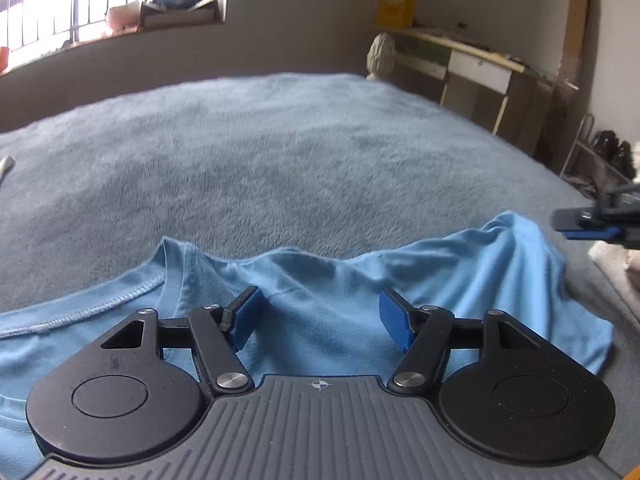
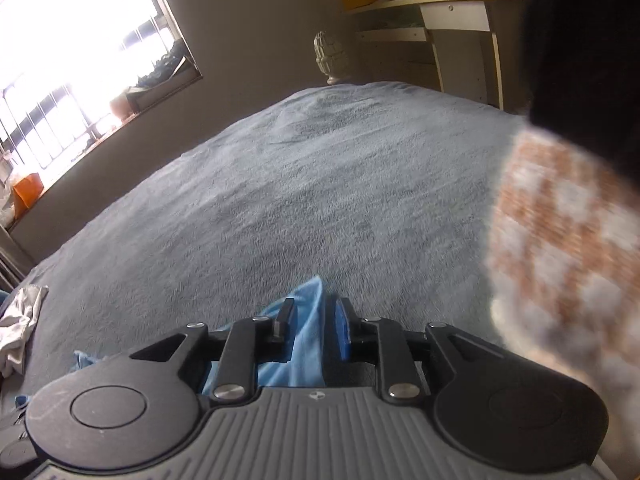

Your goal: Fold clothes

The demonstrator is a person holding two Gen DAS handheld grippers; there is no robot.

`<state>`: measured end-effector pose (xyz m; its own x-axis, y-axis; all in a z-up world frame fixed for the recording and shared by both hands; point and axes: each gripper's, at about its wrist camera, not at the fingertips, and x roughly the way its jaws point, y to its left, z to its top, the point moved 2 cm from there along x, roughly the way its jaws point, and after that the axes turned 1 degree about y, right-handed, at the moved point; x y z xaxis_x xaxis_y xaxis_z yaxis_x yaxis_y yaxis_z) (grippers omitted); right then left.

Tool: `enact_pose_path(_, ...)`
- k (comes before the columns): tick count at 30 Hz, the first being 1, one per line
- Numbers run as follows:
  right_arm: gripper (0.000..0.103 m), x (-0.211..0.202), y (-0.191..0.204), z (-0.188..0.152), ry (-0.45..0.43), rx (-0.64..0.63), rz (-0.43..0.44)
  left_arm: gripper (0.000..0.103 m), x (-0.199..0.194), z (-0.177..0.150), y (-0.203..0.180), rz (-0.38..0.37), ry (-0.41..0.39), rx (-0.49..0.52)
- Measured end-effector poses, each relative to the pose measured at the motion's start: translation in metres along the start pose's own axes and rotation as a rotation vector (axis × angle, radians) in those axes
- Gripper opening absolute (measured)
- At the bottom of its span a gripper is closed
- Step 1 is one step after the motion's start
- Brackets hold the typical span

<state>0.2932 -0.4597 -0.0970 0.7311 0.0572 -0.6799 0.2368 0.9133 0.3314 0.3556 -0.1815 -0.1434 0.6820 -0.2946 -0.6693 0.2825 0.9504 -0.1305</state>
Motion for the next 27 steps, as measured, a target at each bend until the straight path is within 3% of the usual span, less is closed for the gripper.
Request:
enact_pose_path(5, 0.039, -0.029, -0.018, -0.024, 0.096, 0.103, -0.027, 0.065, -0.001, 0.008, 0.011, 0.007, -0.014, -0.103)
enact_pose_path(10, 0.040, -0.031, -0.037, -0.046, 0.184, 0.256, -0.003, 0.065, -0.018, 0.004, 0.004, -0.012, -0.034, -0.094)
enact_pose_path(12, 0.038, -0.026, -0.042, -0.052, 0.196, 0.307, 0.012, 0.065, -0.021, 0.001, -0.001, -0.017, -0.036, -0.079)
enact_pose_path(13, 0.030, -0.024, -0.044, -0.053, 0.192, 0.325, 0.022, 0.065, -0.023, 0.000, -0.004, -0.019, -0.037, -0.072)
enact_pose_path(14, 0.010, -0.023, -0.047, -0.054, 0.186, 0.344, 0.031, 0.065, -0.024, -0.002, -0.006, -0.019, -0.035, -0.056)
enact_pose_path(15, 0.004, -0.022, -0.050, -0.055, 0.180, 0.365, 0.029, 0.065, -0.025, -0.003, -0.007, -0.008, -0.032, -0.041)
enact_pose_path(21, 0.003, -0.028, -0.061, -0.066, 0.129, 0.465, 0.009, 0.065, -0.029, -0.002, -0.001, 0.029, -0.023, -0.021)
enact_pose_path(25, 0.006, -0.028, -0.066, -0.075, 0.116, 0.526, 0.061, 0.065, -0.033, 0.019, -0.012, -0.001, -0.018, 0.022)
enact_pose_path(27, 0.012, -0.027, -0.072, -0.079, 0.108, 0.580, 0.107, 0.065, -0.031, 0.033, -0.027, -0.044, -0.003, 0.047)
